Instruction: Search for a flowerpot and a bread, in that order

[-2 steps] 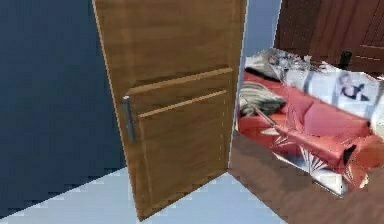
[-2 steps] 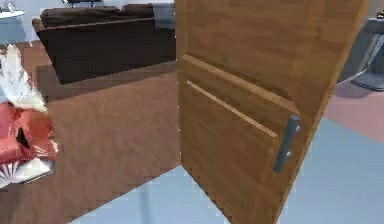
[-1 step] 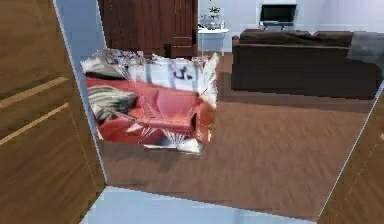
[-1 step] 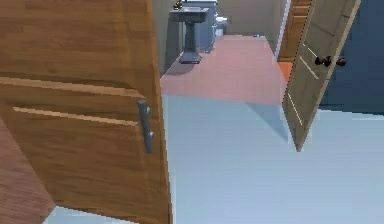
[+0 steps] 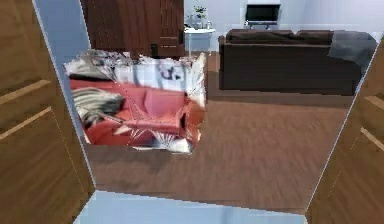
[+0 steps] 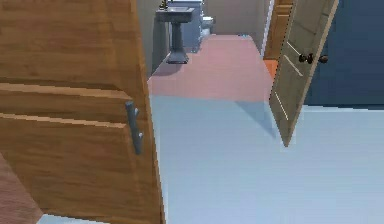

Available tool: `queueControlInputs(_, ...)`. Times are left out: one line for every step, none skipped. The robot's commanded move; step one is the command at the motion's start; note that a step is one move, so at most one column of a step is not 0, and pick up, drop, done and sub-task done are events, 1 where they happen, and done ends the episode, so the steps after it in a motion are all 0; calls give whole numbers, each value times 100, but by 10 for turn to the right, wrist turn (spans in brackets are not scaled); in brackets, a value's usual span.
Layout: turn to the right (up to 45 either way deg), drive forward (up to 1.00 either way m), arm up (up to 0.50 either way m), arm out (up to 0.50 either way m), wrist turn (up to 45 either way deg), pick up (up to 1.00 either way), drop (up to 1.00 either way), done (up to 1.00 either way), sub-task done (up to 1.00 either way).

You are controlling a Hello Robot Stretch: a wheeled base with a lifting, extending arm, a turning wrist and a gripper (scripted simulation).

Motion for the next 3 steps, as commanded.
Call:
queueControlInputs(0,15,0,0,0,0,0,0,0)
queueControlInputs(90,0,0,0,0,0,0,0,0)
queueControlInputs(0,100,0,0,0,0,0,0,0)
